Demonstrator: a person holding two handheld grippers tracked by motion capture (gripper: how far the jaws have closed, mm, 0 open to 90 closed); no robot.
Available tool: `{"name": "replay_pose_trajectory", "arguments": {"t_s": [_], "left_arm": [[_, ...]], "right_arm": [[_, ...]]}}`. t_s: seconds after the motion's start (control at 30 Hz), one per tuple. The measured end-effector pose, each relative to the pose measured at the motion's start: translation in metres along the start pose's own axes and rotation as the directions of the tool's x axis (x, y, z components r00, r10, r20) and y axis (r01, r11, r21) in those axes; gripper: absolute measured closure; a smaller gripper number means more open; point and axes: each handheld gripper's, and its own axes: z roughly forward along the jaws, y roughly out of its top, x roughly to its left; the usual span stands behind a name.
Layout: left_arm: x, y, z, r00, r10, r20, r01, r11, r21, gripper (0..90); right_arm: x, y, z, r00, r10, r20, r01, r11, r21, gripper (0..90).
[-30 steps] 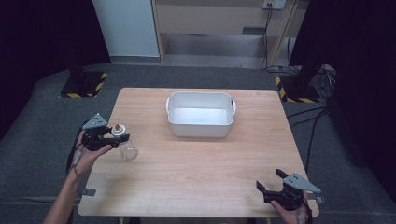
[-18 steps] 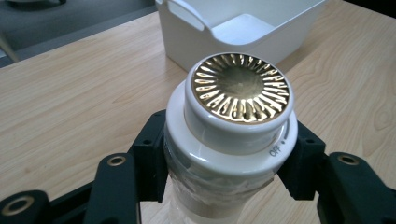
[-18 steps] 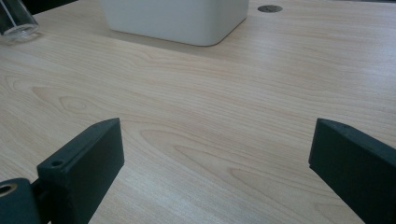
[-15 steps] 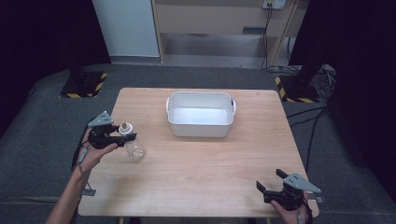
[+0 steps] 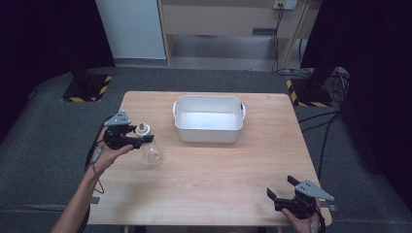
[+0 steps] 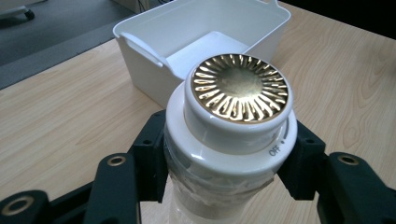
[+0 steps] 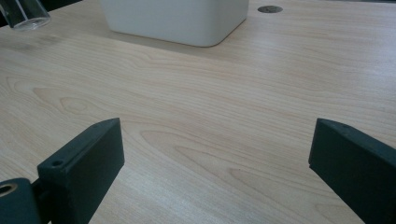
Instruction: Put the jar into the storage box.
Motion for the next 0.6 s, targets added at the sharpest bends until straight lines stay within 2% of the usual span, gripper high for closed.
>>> {"name": "replay_pose_trajectory", "arguments": {"t_s": [0.43, 0.6], "left_arm": [[-0.010, 0.023, 0.017, 0.9980, 0.035, 0.053, -0.034, 0.9994, -0.010, 42.9], [-0.017, 0.039, 0.029, 0.9958, 0.056, 0.073, -0.054, 0.9983, -0.020, 42.9]], "right_arm": [[0.000, 0.000, 0.000, 1.0000, 0.002, -0.002, -0.002, 1.000, 0.000, 3.6], [0.000, 0.000, 0.000, 1.0000, 0.001, -0.003, -0.001, 1.000, 0.000, 3.7]]}}
